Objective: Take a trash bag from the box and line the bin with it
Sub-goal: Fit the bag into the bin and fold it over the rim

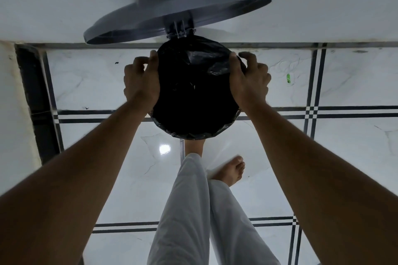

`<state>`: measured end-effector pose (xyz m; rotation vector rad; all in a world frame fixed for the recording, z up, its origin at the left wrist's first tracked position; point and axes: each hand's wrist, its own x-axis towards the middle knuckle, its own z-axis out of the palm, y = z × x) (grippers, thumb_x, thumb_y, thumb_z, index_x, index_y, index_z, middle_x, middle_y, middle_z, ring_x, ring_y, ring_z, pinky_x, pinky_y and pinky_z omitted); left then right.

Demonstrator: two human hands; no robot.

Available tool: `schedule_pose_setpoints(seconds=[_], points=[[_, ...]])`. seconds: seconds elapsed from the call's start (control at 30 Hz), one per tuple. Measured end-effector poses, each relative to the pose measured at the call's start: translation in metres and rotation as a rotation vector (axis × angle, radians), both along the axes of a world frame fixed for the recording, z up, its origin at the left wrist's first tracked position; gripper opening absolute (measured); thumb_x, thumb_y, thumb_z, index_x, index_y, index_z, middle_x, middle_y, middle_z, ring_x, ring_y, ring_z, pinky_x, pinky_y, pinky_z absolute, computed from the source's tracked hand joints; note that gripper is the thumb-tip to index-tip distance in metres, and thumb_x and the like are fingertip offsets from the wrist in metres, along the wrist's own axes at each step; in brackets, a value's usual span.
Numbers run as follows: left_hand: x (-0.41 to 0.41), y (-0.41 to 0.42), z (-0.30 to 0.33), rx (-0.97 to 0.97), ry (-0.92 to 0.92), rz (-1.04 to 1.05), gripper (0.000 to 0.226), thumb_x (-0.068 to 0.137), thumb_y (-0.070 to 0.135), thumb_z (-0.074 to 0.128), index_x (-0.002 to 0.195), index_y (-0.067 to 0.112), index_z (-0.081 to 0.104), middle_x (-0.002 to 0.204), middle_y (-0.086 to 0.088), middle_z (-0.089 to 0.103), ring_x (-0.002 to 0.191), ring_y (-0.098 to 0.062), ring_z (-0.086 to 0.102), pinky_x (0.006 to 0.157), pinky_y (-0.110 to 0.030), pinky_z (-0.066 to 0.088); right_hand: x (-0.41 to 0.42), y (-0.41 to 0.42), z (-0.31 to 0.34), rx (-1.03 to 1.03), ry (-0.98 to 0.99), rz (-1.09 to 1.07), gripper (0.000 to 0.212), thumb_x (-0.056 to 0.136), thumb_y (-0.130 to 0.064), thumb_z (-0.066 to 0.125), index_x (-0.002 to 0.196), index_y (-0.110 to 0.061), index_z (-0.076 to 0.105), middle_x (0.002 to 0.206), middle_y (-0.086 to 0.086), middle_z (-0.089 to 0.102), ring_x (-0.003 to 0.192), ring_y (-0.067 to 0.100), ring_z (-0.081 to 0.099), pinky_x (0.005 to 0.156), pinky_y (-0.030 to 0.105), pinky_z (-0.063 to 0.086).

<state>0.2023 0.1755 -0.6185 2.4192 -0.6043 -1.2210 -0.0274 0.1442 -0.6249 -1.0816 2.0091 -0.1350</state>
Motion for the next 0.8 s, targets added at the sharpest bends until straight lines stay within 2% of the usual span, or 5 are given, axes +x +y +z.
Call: schedule_pose_setpoints(seconds=[0.13, 0.33, 0.47, 0.63, 0.8], points=[[-0.001, -0.016, -0.007, 0.053, -0.025, -0.015, 0.064, 0.108, 0.065, 0.031, 0.138, 0.021, 0.066, 0.147, -0.01, 0.063, 0.137, -0.031, 0.059, 0.116, -0.045, 0.043, 0.0, -0.013, -0.007, 0.064, 0.039, 0.077, 0.057, 0.111, -0.064, 0.037, 0.15, -0.029, 0.061, 0.153, 0.013, 0.051, 0.147, 0.036, 0.039, 0.117, 0.054, 0.031], [-0.009, -0.027, -0.012, -0.095, -0.098, -0.136, 0.025, 0.106, 0.029, 0.051, 0.114, 0.022, 0.073, 0.124, -0.001, 0.076, 0.108, -0.019, 0.064, 0.09, -0.025, 0.041, 0.003, -0.02, -0.019, -0.261, -0.012, 0.193, 0.037, 0.107, -0.047, 0.057, 0.132, -0.026, 0.073, 0.133, 0.005, 0.07, 0.128, 0.031, 0.058, 0.102, 0.043, 0.05], [-0.008, -0.045, -0.015, 0.009, -0.141, -0.186, 0.038, 0.108, 0.038, 0.048, 0.119, 0.013, 0.075, 0.127, -0.009, 0.076, 0.12, -0.032, 0.067, 0.087, -0.029, 0.039, 0.007, -0.032, -0.026, -0.317, -0.032, 0.222, 0.032, 0.103, -0.048, 0.061, 0.119, -0.027, 0.079, 0.112, -0.002, 0.079, 0.106, 0.021, 0.072, 0.092, 0.036, 0.058], [0.001, -0.053, -0.02, 0.061, -0.105, -0.286, 0.044, 0.111, 0.037, 0.044, 0.099, 0.007, 0.072, 0.109, -0.019, 0.072, 0.113, -0.037, 0.067, 0.082, -0.032, 0.04, -0.001, -0.044, -0.032, -0.23, -0.068, 0.185, 0.025, 0.103, -0.043, 0.072, 0.109, -0.021, 0.082, 0.095, -0.009, 0.073, 0.097, 0.015, 0.07, 0.084, 0.027, 0.05], [0.014, -0.055, -0.02, 0.057, -0.037, -0.36, 0.045, 0.112, 0.045, 0.047, 0.126, 0.012, 0.075, 0.121, -0.005, 0.069, 0.112, -0.021, 0.061, 0.087, -0.024, 0.039, -0.008, -0.061, -0.03, -0.057, -0.125, 0.197, 0.029, 0.102, -0.048, 0.074, 0.107, -0.021, 0.081, 0.1, -0.006, 0.076, 0.101, 0.014, 0.07, 0.085, 0.021, 0.046]])
